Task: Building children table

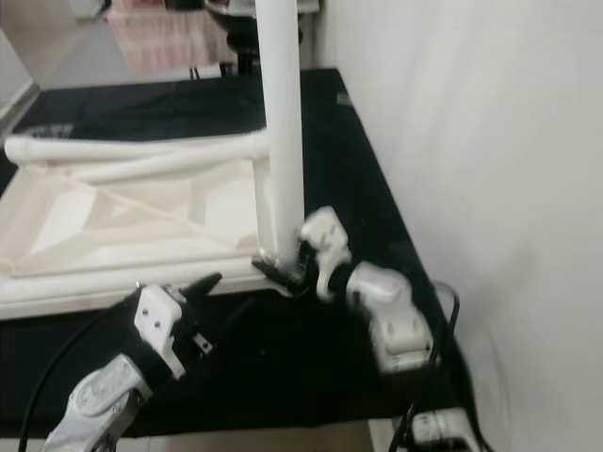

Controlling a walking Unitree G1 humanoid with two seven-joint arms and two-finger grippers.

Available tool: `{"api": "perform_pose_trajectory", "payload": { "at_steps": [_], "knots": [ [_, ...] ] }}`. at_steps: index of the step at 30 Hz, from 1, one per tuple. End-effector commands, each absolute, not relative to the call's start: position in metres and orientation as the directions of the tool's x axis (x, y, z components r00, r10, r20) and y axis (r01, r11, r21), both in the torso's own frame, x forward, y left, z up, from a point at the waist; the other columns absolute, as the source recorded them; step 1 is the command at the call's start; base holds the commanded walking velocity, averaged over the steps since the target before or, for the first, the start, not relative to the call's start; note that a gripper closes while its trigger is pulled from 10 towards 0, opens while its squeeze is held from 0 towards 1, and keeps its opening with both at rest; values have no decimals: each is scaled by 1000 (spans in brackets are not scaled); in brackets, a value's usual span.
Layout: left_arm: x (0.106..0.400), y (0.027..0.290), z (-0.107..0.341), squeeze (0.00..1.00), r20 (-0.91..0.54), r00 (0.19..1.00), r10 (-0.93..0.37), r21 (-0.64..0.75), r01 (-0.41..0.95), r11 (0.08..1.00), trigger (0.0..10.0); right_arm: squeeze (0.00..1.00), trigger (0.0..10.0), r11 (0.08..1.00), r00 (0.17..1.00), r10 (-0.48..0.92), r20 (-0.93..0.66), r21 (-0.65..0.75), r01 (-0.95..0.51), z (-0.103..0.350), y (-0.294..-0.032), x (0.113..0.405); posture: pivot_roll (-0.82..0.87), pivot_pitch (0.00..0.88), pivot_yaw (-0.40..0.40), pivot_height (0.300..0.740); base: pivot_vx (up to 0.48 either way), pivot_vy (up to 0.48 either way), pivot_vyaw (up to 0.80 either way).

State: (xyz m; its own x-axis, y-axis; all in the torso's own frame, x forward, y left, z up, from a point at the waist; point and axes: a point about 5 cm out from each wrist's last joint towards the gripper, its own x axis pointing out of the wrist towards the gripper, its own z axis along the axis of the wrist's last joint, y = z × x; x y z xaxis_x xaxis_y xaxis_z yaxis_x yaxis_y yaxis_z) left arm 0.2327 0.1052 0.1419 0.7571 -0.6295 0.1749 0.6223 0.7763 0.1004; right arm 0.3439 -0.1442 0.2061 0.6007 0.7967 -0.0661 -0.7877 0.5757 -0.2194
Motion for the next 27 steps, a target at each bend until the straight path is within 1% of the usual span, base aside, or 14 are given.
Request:
{"api": "perform_pose_trajectory", "payload": {
  "at_steps": [1, 3, 4, 7, 8, 9, 15, 19, 21, 22, 23, 24, 25, 27],
  "knots": [
    [231, 106, 138, 0, 156, 762, -629, 102, 621, 777, 10000, 0, 10000, 556, 575, 815, -76, -182, -811, 194, -140, 341, -29, 159, 22, 740, 0, 0, 0],
    [228, 106, 140, 0, 167, 765, -623, 95, 616, 782, 10000, 0, 10000, 515, 538, 838, -98, -189, -836, 202, -147, 352, -22, 158, 20, 740, 0, 0, 0],
    [224, 106, 141, 0, 169, 760, -627, 82, 623, 778, 10000, 0, 6314, 486, 509, 854, -111, -181, -855, 205, -150, 356, -20, 159, 21, 740, 0, 0, 0],
    [221, 105, 141, 0, 170, 756, -632, 73, 629, 774, 10000, 0, 6314, 467, 489, 864, -118, -175, -867, 207, -152, 359, -19, 159, 21, 740, 0, 0, 0],
    [219, 105, 141, 0, 168, 752, -638, 59, 638, 767, 10000, 0, 1529, 452, 472, 874, -117, -163, -877, 209, -154, 360, -17, 161, 21, 740, 0, 0, 0],
    [217, 105, 141, 0, 165, 750, -641, 47, 643, 765, 10000, 0, 0, 441, 459, 881, -116, -149, -885, 209, -155, 361, -15, 164, 22, 740, 0, 0, 0],
    [213, 106, 140, 0, 162, 755, -636, 32, 640, 768, 10000, 0, 0, 437, 450, 884, -128, -113, -892, 201, -165, 359, -17, 170, 22, 740, 0, 0, 0],
    [215, 107, 138, 0, 163, 758, -631, 30, 636, 771, 10000, 0, 0, 497, 507, 852, -135, -102, -862, 185, -175, 353, -28, 180, 21, 740, 0, 0, 0],
    [215, 108, 138, 0, 161, 759, -631, 30, 635, 772, 10000, 0, 0, 562, 572, 808, -144, -104, -821, 173, -178, 349, -30, 183, 11, 740, 0, 0, 0],
    [215, 109, 137, 0, 159, 759, -632, 31, 636, 771, 10000, 0, 0, 742, 746, 645, -163, -97, -663, 155, -178, 347, -14, 185, 1, 740, 0, 0, 0],
    [215, 110, 137, 0, 157, 759, -632, 32, 636, 771, 10000, 0, 0, 848, 848, 498, -181, -102, -519, 143, -181, 343, -14, 185, 1, 740, 0, 0, 0],
    [215, 110, 137, 0, 157, 759, -632, 32, 636, 771, 10000, 0, 0, 848, 848, 498, -181, -102, -519, 143, -181, 343, -14, 185, 1, 740, 0, 0, 0],
    [216, 113, 138, 0, 154, 760, -632, 35, 635, 772, 10000, 0, 0, 937, 900, 326, -288, -25, -348, 109, -163, 298, -7, 199, -1, 740, 0, 0, 0],
    [216, 115, 138, 0, 151, 761, -631, 37, 633, 773, 10000, 0, 0, 935, 910, 304, -281, -94, -341, 110, -154, 283, -25, 204, 23, 740, 0, 0, 0]
  ]
}}
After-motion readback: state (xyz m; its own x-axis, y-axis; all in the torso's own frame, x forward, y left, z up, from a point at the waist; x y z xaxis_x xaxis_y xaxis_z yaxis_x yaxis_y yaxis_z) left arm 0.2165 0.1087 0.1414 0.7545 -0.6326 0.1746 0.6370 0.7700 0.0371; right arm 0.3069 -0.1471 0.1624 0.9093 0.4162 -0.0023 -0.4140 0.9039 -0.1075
